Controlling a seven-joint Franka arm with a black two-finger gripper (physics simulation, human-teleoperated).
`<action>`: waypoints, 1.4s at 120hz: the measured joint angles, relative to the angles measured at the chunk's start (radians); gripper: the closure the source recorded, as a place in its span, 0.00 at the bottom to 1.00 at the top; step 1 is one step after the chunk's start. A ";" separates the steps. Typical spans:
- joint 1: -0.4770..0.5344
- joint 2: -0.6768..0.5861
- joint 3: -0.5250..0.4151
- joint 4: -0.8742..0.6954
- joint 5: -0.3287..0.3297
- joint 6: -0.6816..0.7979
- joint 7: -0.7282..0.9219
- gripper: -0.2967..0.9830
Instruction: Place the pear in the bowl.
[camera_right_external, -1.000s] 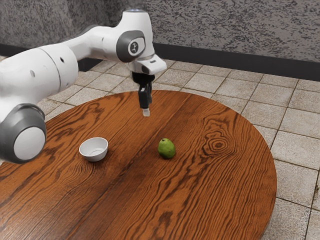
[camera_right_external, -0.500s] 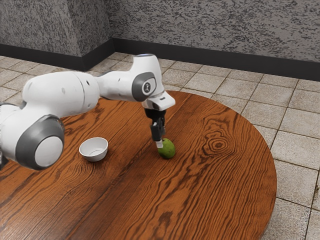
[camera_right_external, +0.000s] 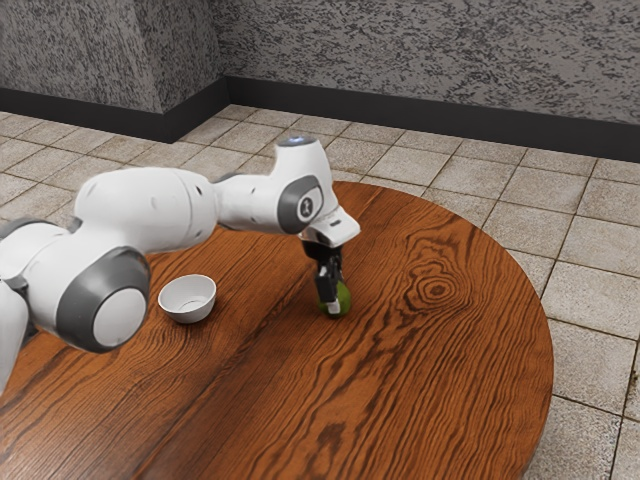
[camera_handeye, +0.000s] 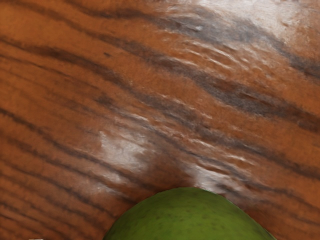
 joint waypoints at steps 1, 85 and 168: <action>-0.001 0.000 0.000 0.000 0.000 0.001 0.000 0.31; 0.141 -0.410 0.001 -0.371 0.042 -0.031 -0.001 0.50; 0.332 -0.276 0.004 -0.297 0.168 -0.158 0.002 0.43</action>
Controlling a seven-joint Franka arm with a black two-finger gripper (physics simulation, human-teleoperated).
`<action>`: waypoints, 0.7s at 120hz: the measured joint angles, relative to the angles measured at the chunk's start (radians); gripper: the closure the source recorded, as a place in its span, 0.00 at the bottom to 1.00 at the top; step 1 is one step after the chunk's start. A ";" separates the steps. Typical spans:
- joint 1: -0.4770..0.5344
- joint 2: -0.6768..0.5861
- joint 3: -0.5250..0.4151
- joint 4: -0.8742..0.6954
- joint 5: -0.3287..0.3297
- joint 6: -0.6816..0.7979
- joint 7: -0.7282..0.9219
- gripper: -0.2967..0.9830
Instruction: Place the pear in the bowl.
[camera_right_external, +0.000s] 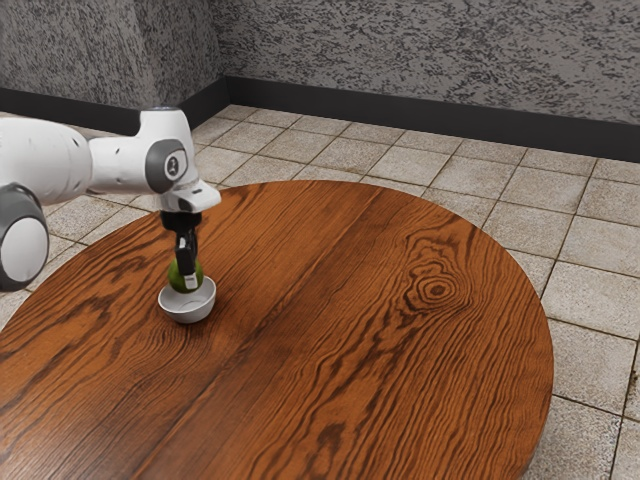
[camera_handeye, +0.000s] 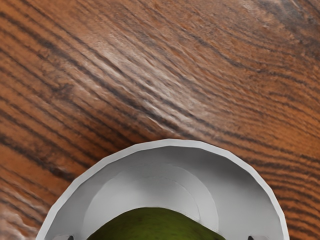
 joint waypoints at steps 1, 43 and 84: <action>0.000 0.001 0.000 0.000 0.000 -0.001 0.000 0.42; -0.057 -0.260 0.013 -0.115 -0.004 -0.053 -0.008 0.27; -0.233 -0.591 0.034 -0.041 0.083 -0.278 -0.072 0.24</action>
